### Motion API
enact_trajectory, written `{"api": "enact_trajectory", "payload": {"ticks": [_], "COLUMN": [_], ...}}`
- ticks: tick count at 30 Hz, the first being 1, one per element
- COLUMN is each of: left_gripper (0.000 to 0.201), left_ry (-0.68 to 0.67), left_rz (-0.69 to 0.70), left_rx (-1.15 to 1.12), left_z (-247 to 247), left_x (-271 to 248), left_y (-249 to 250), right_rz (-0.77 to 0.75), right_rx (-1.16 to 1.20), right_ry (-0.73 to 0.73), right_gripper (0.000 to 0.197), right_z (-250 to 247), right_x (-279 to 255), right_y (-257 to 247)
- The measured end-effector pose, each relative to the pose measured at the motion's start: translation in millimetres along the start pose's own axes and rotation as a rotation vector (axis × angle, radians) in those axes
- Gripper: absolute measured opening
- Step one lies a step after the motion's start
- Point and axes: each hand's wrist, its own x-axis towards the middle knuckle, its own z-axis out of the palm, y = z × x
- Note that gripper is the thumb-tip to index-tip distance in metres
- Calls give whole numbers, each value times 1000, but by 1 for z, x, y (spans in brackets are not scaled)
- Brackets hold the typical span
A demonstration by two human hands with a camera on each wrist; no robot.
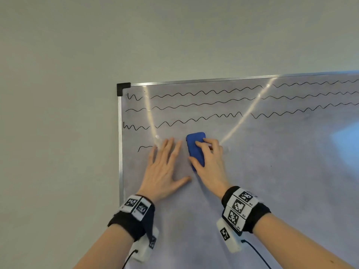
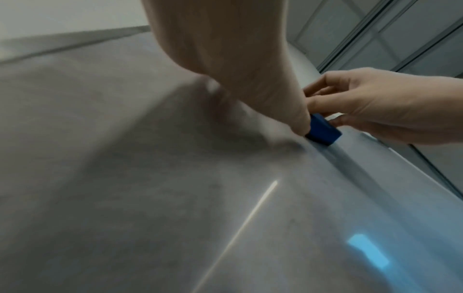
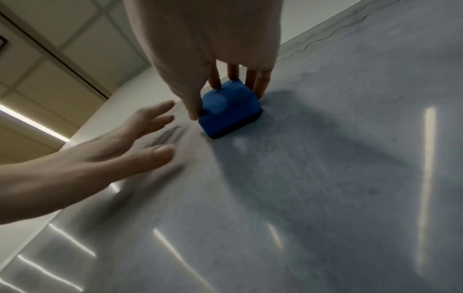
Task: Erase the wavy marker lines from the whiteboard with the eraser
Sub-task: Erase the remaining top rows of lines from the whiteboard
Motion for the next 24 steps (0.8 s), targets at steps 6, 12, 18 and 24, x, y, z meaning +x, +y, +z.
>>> {"api": "enact_trajectory", "payload": {"ticks": [6,12,18,24], "left_gripper": [93,92,94,96], "left_ry": [-35,-28,-33,-17], "left_rz": [-86,-106,-96,-82], "left_rx": [54,39,65,85], "left_z": [-6,-13,-25,-37], "left_x": [-26,-36,-45,-55], "left_y": [-29,-36,-54,-70], "right_rz": [-63,-105,-348,-139], "right_rx": [-133,-209,-234,-218], "right_ry": [71,162,-17,134], "right_gripper": [53,54,52,53], "right_z": [-4,23,32,33], "right_x": [13,12,-17,11], "right_y": [16,-3,-12,-20]}}
